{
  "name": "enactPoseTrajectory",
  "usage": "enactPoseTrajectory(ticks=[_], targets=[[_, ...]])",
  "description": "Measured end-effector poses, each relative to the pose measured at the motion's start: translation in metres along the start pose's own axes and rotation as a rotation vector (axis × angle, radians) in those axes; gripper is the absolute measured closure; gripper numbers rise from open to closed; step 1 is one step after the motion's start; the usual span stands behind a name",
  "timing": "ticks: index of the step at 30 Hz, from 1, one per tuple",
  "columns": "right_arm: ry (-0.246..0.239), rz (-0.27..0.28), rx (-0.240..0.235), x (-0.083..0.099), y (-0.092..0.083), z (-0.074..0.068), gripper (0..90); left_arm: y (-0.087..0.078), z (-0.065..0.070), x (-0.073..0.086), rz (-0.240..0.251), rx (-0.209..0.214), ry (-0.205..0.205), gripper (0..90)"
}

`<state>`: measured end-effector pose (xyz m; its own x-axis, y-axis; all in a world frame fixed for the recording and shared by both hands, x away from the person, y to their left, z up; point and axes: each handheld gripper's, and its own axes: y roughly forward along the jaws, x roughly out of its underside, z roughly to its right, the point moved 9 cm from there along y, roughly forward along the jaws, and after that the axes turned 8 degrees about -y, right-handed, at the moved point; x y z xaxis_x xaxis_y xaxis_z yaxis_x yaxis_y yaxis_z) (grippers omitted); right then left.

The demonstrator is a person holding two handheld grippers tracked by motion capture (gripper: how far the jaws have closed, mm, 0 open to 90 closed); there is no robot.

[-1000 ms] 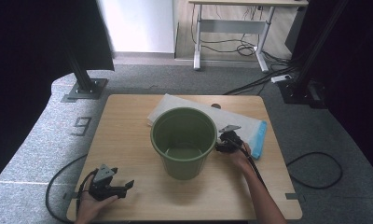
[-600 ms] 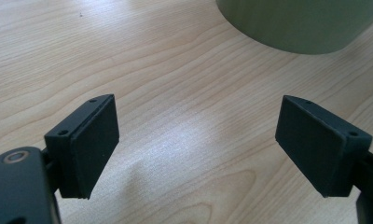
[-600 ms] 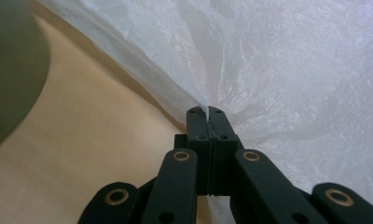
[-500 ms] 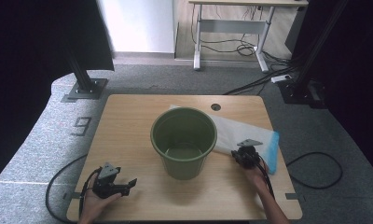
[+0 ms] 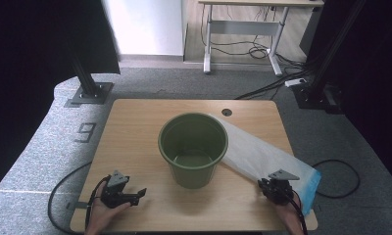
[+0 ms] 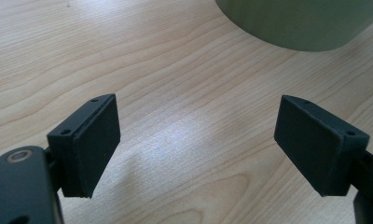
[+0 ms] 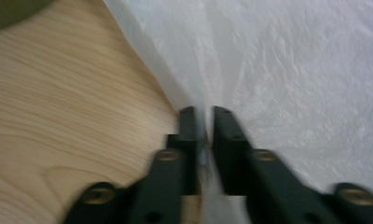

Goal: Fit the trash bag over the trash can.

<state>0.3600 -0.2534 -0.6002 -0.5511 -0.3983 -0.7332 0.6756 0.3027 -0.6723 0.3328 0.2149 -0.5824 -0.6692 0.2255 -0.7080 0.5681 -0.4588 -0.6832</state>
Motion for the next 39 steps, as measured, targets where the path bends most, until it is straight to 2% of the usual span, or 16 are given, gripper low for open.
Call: enactPoseTrajectory(ticks=[3, 5, 10, 13, 14, 16, 21, 23, 24, 27, 29, 32, 36, 37, 39], targets=[[-0.038, 0.073, 0.005, -0.025, -0.002, -0.011, 53.3, 0.001, 0.001, -0.001, -0.005, 0.007, -0.005, 14.8], [-0.054, 0.106, -0.033, -0.047, 0.005, -0.021, 44.9, 0.001, 0.002, -0.001, -0.008, 0.007, -0.002, 14.8], [-0.064, 0.102, -0.098, -0.082, 0.041, -0.033, 33.1, 0.002, 0.0, 0.0, -0.014, 0.001, 0.001, 14.9], [-0.054, 0.097, -0.125, -0.094, 0.063, -0.04, 32.3, 0.003, -0.002, 0.0, -0.013, 0.005, -0.011, 15.0], [-0.055, 0.099, -0.136, -0.096, 0.068, -0.043, 32.3, 0.004, -0.002, 0.001, -0.014, 0.007, -0.013, 15.0], [-0.087, 0.096, -0.13, -0.099, 0.077, -0.049, 32.5, 0.005, -0.003, 0.001, -0.016, 0.008, -0.013, 15.0], [-0.121, 0.095, -0.121, -0.1, 0.095, -0.058, 43.2, 0.005, -0.006, 0.003, -0.022, 0.006, -0.012, 15.0], [-0.128, 0.085, -0.143, -0.098, 0.101, -0.06, 55.8, 0.005, -0.008, 0.003, -0.021, 0.003, -0.018, 15.0], [-0.128, 0.085, -0.143, -0.098, 0.101, -0.06, 55.8, 0.005, -0.008, 0.003, -0.021, 0.003, -0.018, 15.1], [-0.115, 0.057, -0.149, -0.094, 0.102, -0.059, 81.9, 0.003, -0.01, 0.004, -0.018, 0.001, -0.023, 15.1], [-0.107, 0.054, -0.162, -0.093, 0.097, -0.058, 88.1, 0.003, -0.011, 0.004, -0.017, -0.001, -0.029, 15.1], [-0.122, 0.055, -0.153, -0.088, 0.085, -0.06, 88.4, 0.003, -0.011, 0.004, -0.015, 0.0, -0.03, 15.1], [-0.137, 0.029, -0.146, -0.073, 0.072, -0.06, 88.2, 0.003, -0.011, 0.004, -0.015, 0.002, -0.032, 15.1], [-0.142, 0.025, -0.145, -0.07, 0.07, -0.06, 85.6, 0.004, -0.011, 0.004, -0.018, 0.004, -0.029, 15.1], [-0.16, 0.032, -0.131, -0.072, 0.067, -0.061, 63.7, 0.004, -0.01, 0.004, -0.02, 0.007, -0.028, 15.1]])
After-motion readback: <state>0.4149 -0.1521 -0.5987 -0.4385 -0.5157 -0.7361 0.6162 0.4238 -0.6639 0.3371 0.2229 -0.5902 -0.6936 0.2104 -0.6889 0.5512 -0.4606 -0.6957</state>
